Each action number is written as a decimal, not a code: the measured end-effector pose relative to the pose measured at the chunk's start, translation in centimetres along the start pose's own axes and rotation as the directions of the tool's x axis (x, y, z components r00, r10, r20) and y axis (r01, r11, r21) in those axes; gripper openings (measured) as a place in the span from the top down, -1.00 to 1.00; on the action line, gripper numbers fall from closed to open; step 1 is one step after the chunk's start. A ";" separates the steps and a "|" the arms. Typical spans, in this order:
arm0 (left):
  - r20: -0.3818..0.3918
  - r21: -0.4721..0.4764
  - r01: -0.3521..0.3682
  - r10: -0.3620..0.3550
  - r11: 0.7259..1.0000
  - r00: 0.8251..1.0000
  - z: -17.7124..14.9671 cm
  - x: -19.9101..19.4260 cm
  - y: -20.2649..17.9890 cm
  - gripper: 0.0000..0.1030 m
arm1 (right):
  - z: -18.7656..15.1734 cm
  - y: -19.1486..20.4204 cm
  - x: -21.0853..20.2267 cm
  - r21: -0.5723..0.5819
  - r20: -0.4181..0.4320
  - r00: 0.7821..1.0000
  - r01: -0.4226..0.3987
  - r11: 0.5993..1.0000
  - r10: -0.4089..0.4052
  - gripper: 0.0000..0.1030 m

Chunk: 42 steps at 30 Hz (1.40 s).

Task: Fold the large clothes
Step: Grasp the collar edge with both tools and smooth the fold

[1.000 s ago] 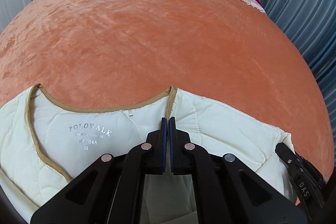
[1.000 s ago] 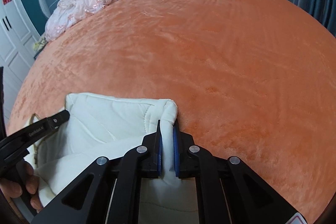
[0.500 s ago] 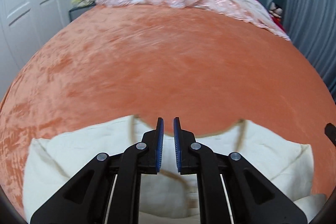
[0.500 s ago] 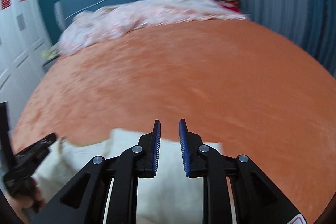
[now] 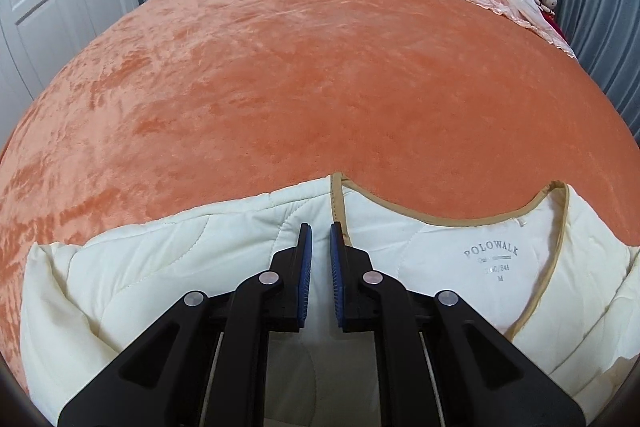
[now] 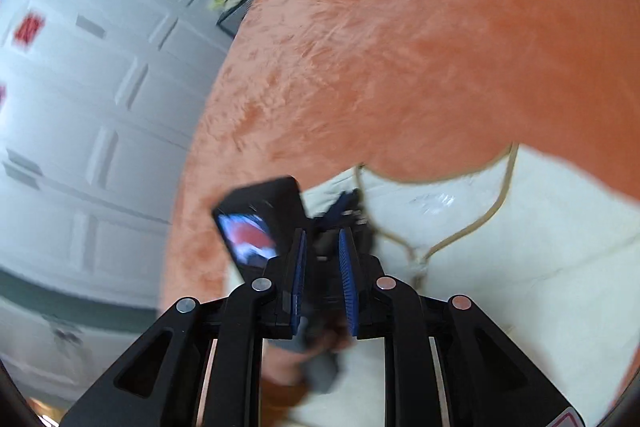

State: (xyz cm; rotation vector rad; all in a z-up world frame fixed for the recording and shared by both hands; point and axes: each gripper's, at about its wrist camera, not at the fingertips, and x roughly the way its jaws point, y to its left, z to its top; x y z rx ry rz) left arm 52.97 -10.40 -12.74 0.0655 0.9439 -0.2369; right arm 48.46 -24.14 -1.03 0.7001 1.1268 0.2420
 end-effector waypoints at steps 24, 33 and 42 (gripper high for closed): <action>0.006 0.070 0.063 -0.063 0.996 0.998 0.3 1.0 -1.5 0.89 | -2.1 -8.1 9.8 -0.144 0.224 0.885 0.444 0.885 -0.407 1.00; 0.035 0.101 -0.020 0.017 0.995 0.999 -0.6 1.4 -2.3 0.97 | -2.9 -7.7 11.3 -0.194 0.292 0.825 0.546 0.815 -0.483 1.00; 0.084 0.102 -0.046 0.038 0.994 0.996 -1.0 1.6 -2.2 0.98 | -3.5 -7.6 11.5 -0.180 0.358 0.796 0.572 0.800 -0.488 1.00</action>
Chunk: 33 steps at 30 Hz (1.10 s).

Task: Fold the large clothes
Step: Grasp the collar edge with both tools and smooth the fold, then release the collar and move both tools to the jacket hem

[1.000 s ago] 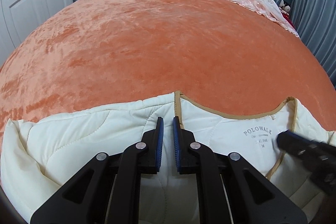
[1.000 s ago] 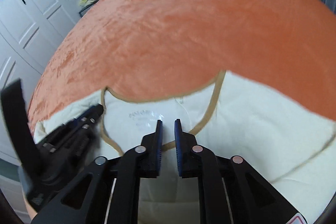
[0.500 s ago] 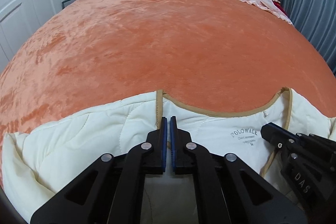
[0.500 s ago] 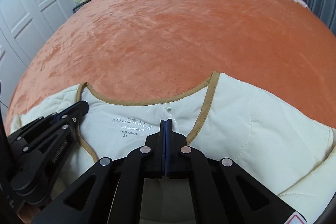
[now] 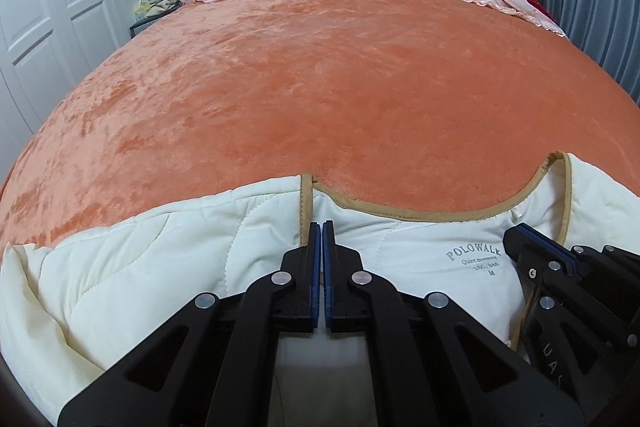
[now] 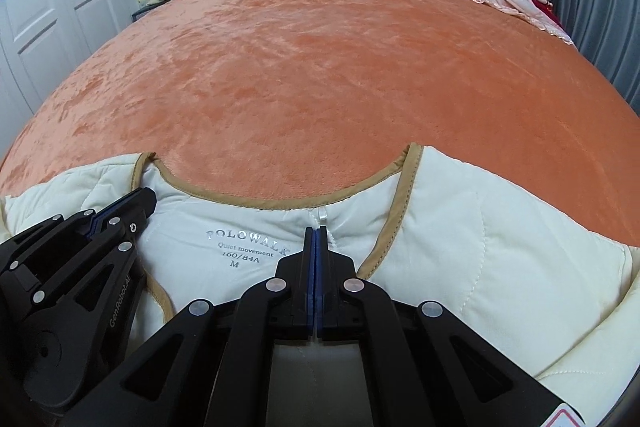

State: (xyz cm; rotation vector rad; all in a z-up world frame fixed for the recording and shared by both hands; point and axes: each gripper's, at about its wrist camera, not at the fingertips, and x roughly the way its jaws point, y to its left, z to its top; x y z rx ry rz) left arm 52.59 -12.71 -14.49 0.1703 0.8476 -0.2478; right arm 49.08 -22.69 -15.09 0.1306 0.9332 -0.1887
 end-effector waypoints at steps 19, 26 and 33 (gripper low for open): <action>-0.011 -0.092 0.006 -0.007 0.996 1.000 -8.4 -20.8 6.7 -0.10 | -11.1 -5.3 -22.0 0.105 0.016 0.995 -0.104 0.989 0.103 0.76; -0.161 -0.134 -0.058 0.036 0.989 0.986 -22.7 -30.2 11.2 -0.55 | -25.5 -9.0 -31.2 0.142 -0.065 0.996 -0.055 0.988 0.065 0.21; -0.263 -0.323 -0.144 0.057 0.935 0.963 -31.8 -34.0 18.1 -0.68 | -34.2 -16.1 -35.8 0.273 -0.119 0.990 0.105 0.956 -0.075 -0.11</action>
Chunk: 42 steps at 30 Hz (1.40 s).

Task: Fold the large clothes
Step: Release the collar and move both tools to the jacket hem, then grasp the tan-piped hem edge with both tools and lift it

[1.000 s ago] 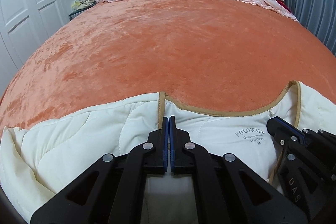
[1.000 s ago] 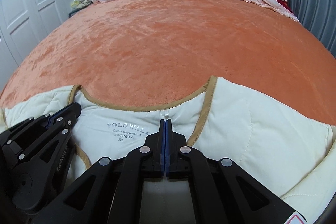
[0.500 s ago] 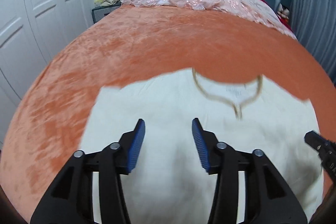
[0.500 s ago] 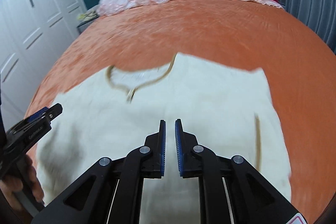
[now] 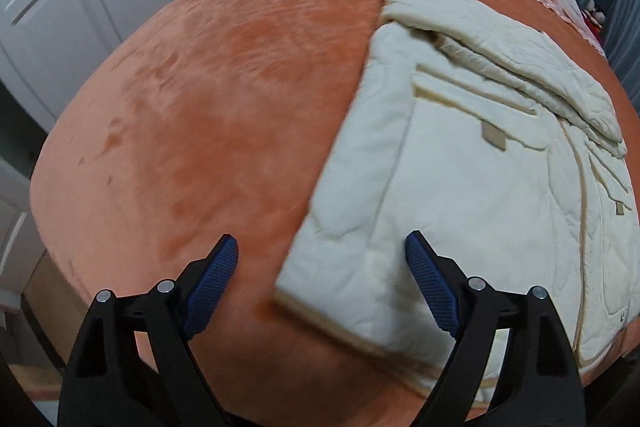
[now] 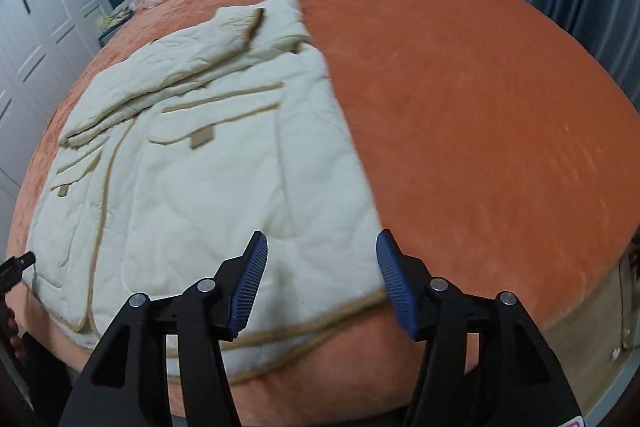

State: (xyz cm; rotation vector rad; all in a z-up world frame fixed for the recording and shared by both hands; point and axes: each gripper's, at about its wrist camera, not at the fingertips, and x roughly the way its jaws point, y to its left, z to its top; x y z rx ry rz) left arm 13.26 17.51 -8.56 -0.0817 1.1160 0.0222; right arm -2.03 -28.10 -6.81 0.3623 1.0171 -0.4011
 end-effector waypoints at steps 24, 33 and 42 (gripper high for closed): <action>0.020 -0.075 0.263 -0.262 0.962 0.965 -1.5 -5.9 0.6 0.93 | -1.1 -0.1 -3.5 0.018 -0.005 0.987 -0.162 0.987 0.162 0.98; -0.095 0.297 0.206 -0.186 0.932 0.978 -8.7 -16.4 1.5 0.93 | -6.2 -1.4 -13.6 -0.261 -0.196 0.972 -0.179 0.949 0.130 0.98; 0.025 0.156 0.268 -0.275 0.951 0.961 -7.9 -24.9 4.2 0.93 | -3.8 -0.4 -22.0 -0.237 -0.074 0.970 -0.243 0.941 0.232 0.98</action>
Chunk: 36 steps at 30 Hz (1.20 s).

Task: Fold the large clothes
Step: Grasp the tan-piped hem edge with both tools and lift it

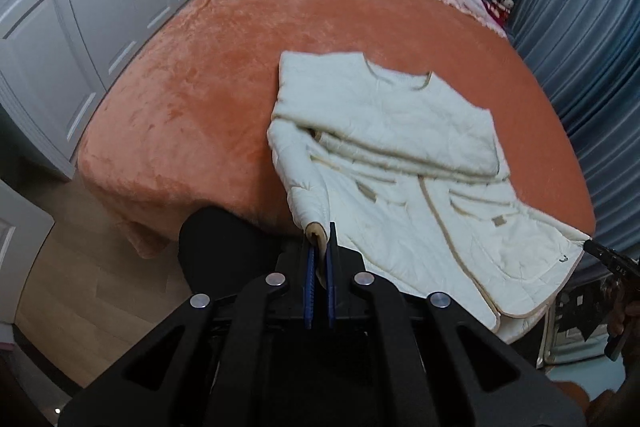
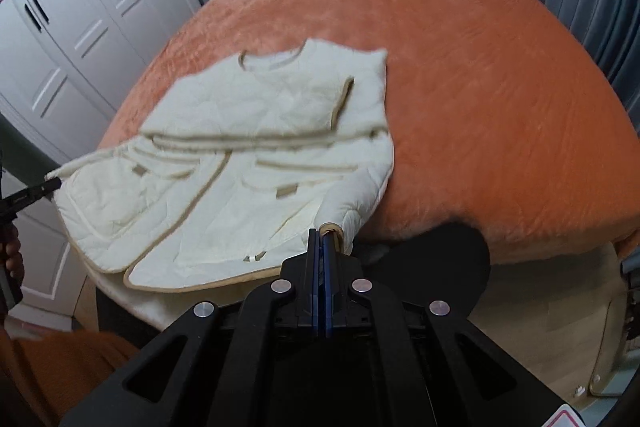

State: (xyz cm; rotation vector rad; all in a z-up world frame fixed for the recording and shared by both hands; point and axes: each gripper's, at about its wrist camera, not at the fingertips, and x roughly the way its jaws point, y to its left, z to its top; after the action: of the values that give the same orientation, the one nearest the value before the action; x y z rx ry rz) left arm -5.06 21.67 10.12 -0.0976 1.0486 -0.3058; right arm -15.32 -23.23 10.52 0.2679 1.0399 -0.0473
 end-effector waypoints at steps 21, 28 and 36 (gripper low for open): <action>0.153 -0.043 -0.237 0.241 0.971 0.958 20.8 25.5 -1.1 0.88 | 20.9 -5.2 23.0 0.300 0.244 0.966 0.010 0.954 -0.087 0.98; 0.131 -0.055 -0.201 0.206 0.978 0.970 19.7 28.9 0.6 0.79 | 19.8 -7.6 23.8 0.383 0.322 0.945 -0.083 0.920 -0.049 0.75; 0.248 -0.174 -0.103 0.145 0.979 0.958 21.3 24.7 2.6 -0.16 | 19.3 -8.2 23.7 0.335 0.275 0.961 -0.094 0.938 -0.002 0.04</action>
State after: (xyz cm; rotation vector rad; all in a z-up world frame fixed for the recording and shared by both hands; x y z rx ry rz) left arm 25.28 15.44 -0.51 -0.2094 0.8130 -0.0898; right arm 11.74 -33.76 -2.21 0.5900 0.7453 -0.2202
